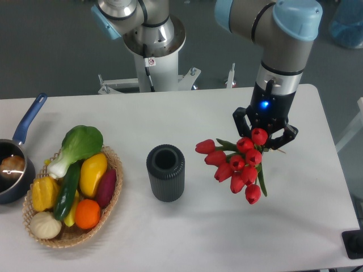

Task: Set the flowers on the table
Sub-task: 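Carry the held red tulip bunch toward the black canister, lowering it, then lower the tulips onto the table and open the gripper to release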

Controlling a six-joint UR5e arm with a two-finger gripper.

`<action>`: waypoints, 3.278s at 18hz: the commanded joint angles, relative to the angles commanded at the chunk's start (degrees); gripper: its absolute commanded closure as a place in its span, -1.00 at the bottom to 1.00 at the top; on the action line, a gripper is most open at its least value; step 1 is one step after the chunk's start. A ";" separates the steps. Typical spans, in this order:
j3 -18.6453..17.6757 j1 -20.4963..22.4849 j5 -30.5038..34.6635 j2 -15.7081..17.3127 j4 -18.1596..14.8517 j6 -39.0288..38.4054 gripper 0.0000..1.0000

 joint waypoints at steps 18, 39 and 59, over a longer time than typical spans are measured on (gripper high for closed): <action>-2.28 -4.66 12.21 -4.39 -0.27 -0.44 0.47; -6.59 -6.77 16.87 -6.33 0.00 0.61 -1.00; -2.90 0.88 14.24 -6.77 5.80 7.82 -1.00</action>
